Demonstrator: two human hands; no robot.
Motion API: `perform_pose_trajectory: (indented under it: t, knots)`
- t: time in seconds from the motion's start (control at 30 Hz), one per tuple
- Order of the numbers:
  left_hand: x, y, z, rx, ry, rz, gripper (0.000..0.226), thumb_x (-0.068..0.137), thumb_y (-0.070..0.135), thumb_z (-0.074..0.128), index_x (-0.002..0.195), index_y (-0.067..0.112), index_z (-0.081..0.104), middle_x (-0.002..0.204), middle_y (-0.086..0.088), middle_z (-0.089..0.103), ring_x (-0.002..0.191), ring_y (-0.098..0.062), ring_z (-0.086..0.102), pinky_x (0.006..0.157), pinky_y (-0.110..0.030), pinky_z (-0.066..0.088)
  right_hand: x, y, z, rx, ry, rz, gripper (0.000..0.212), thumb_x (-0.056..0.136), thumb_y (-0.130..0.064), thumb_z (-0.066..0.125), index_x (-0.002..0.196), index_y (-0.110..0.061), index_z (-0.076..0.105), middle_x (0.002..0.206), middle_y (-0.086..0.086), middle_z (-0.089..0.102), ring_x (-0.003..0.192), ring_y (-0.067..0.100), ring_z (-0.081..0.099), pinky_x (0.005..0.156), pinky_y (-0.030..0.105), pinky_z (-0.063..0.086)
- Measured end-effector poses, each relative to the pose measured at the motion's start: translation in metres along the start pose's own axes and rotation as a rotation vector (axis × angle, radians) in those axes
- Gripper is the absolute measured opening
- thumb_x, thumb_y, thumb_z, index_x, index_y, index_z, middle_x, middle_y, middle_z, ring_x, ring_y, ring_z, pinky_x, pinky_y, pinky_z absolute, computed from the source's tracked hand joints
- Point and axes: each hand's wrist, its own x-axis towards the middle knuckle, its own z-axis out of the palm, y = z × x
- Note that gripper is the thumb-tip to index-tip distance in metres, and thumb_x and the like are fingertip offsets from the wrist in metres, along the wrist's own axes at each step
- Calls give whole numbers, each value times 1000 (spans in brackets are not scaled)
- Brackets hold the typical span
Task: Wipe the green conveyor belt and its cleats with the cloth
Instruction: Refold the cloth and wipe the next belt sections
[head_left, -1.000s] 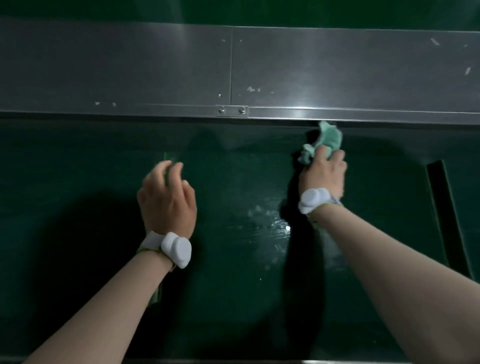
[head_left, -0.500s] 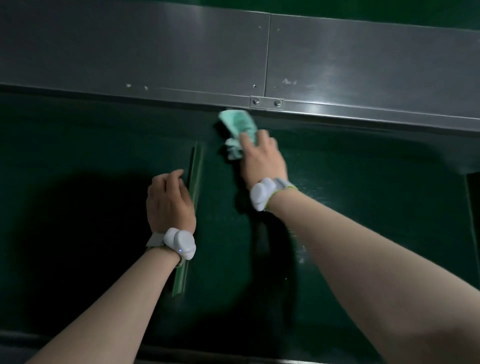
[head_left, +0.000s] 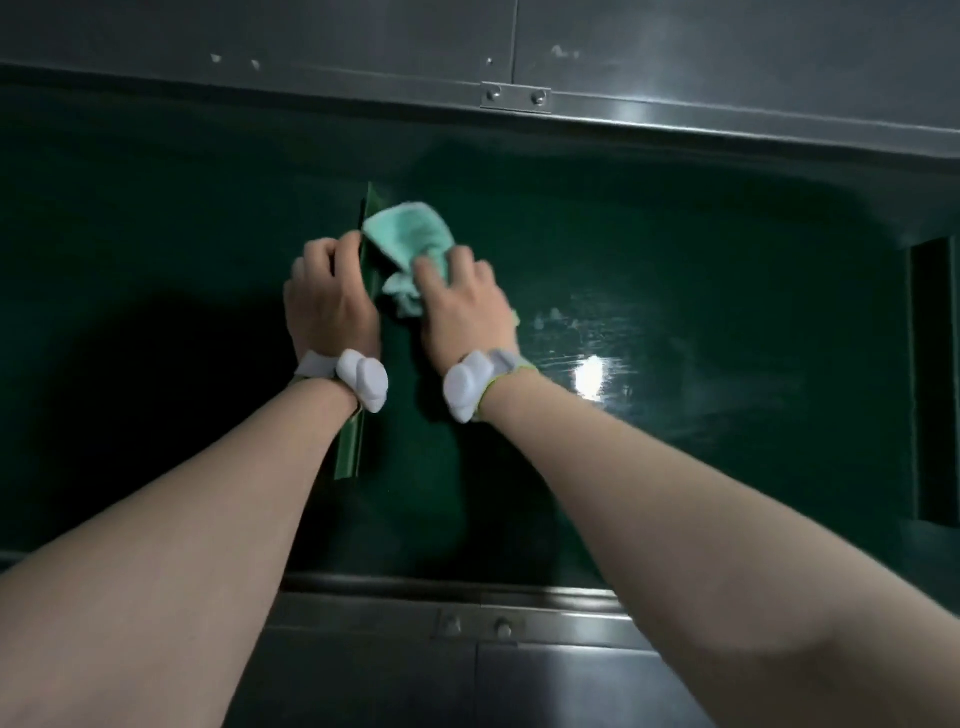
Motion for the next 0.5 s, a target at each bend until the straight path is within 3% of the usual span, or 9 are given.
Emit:
perform_pose_trajectory:
  t: [0.1, 0.17, 0.27, 0.37, 0.5]
  knots:
    - [-5, 9, -5, 107, -1, 99, 47, 99, 5, 39, 144, 6, 51, 131, -23, 57, 106, -43, 57, 80, -51, 42, -25, 26, -7, 27, -26, -108, 45, 89, -14, 56, 134, -18, 57, 120, 17, 52, 92, 36, 51, 65, 43, 47]
    - [-2, 4, -7, 182, -5, 145, 53, 96, -1, 35, 147, 7, 50, 133, -22, 56, 108, -42, 56, 80, -51, 41, -32, 68, -16, -9, -3, -78, 49, 90, -15, 56, 139, -20, 55, 123, 19, 52, 97, 39, 52, 69, 44, 47]
    - [-8, 2, -8, 186, -22, 176, 60, 90, -8, 39, 147, 8, 48, 131, -20, 55, 104, -42, 55, 77, -51, 42, -63, 173, -43, -93, 74, 204, 53, 95, -15, 54, 147, -25, 47, 135, 21, 46, 113, 44, 49, 83, 48, 51]
    - [-25, 3, -12, 174, -24, 164, 65, 86, -12, 43, 147, 9, 48, 128, -19, 55, 101, -41, 54, 75, -51, 43, -104, 264, -78, -117, 169, 555, 46, 94, -12, 52, 138, -24, 46, 133, 21, 43, 116, 46, 47, 83, 49, 49]
    - [-52, -5, -18, 161, -35, 156, 62, 88, -14, 43, 144, 10, 53, 126, -19, 57, 100, -40, 55, 74, -49, 44, -120, 253, -72, -134, 202, 727, 42, 91, -6, 51, 133, -15, 48, 132, 25, 43, 113, 47, 49, 84, 47, 46]
